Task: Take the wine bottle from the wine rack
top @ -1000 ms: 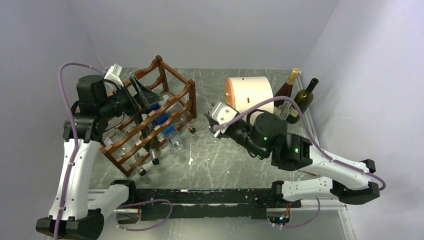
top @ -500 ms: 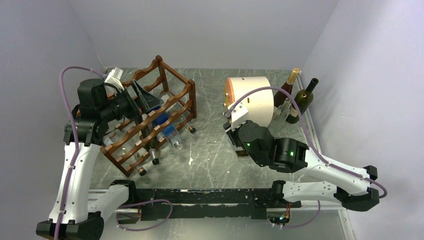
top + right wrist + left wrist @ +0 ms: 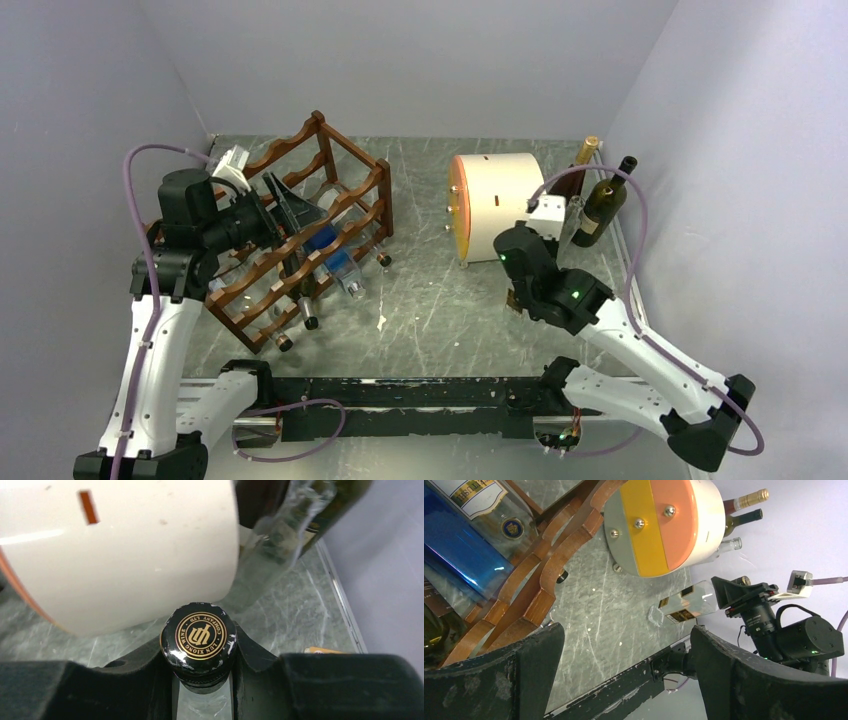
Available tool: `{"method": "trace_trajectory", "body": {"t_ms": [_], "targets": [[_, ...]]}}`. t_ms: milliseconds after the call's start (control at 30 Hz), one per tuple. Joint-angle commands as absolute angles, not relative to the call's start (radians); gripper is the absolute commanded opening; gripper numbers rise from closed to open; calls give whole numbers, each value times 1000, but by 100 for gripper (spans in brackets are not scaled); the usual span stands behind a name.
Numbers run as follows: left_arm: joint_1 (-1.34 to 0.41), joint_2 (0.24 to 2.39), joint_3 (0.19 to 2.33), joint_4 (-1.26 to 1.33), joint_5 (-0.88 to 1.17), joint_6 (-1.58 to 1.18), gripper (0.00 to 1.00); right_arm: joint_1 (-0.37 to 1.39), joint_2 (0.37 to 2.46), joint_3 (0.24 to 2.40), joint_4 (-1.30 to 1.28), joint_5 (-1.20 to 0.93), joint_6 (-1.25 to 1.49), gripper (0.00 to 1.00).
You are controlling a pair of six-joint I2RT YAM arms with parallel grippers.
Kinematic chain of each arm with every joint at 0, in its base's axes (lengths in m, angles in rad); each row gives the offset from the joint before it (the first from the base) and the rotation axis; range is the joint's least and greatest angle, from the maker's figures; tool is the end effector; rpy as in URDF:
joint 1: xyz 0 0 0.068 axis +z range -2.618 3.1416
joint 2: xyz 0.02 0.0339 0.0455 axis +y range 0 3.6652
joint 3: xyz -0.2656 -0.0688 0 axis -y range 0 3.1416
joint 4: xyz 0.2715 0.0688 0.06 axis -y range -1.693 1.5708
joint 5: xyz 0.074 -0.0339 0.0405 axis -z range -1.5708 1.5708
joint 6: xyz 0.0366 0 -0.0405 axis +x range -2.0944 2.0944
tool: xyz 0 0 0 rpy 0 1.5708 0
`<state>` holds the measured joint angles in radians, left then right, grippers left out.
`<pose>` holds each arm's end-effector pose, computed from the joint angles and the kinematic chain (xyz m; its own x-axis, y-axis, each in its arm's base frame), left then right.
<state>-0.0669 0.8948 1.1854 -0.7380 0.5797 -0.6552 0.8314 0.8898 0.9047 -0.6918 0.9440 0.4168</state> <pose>0.1893 -0.0328 0.4107 -0.6766 -0.4656 -0.5705 0.1720 0.6533 -0.7373 0.1552 0.1262 0.3241 -0.3892 -0.0743 -0.9182 0.1636 0.9753 -0.1483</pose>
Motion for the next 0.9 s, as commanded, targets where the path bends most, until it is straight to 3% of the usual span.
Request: {"method": "trace_trajectory", "body": {"t_ms": [0,200,500,600,867], "targets": [[-61,882,1183,-712,601,-647,99,776,836,932,-677,1118,553,0],[-61,901,1212,-721,610,-623,99,715,751,879,-626,1265,524,0],[-61,926,1250,-739,632,-585,99,615,687,763,-297,1362,233,0],[-61,928,1255,-749,641,-576,99,511,682,688,-38,1279,56,0],[-61,913,1282,-806,633,-557,99,92,781,714,42,942,163,0]]}}
